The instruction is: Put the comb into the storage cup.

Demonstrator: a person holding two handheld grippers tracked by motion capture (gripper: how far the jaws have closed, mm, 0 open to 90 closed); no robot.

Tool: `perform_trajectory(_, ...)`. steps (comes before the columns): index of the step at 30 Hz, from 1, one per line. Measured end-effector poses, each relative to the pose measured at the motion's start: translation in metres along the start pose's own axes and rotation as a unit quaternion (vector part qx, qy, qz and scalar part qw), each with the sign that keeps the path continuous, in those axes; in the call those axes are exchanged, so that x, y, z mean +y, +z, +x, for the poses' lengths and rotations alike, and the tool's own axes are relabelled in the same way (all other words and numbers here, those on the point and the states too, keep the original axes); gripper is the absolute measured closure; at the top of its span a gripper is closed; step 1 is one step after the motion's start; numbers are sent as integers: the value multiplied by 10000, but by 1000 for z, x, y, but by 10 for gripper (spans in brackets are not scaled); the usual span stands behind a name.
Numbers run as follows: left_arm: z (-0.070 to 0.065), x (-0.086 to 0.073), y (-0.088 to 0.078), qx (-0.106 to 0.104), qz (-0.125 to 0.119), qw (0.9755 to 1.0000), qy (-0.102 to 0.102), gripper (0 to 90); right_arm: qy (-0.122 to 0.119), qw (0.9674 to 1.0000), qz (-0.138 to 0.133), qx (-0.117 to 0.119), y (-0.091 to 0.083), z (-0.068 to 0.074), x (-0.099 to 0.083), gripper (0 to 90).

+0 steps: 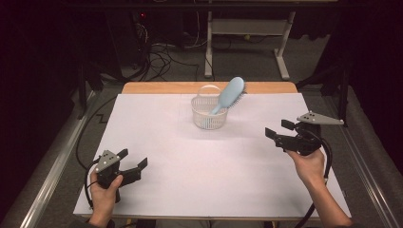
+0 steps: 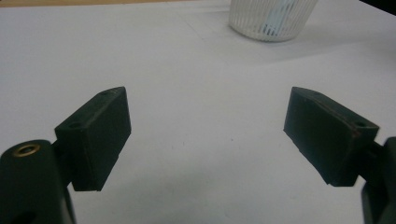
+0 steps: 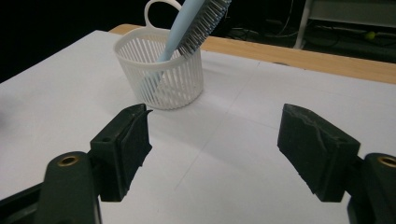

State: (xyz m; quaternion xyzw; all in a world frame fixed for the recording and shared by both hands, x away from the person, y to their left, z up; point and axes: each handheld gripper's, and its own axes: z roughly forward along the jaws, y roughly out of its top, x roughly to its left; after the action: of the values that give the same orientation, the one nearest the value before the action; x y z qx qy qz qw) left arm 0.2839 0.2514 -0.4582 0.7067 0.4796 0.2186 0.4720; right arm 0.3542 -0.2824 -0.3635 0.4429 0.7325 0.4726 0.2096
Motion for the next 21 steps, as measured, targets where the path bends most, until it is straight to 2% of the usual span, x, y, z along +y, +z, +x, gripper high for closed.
perform_trajectory(21, 0, 0, -1, 14, -27, 10000, -29, 158, 104, 9999, -96, 19, -16, -1, -23, 253)
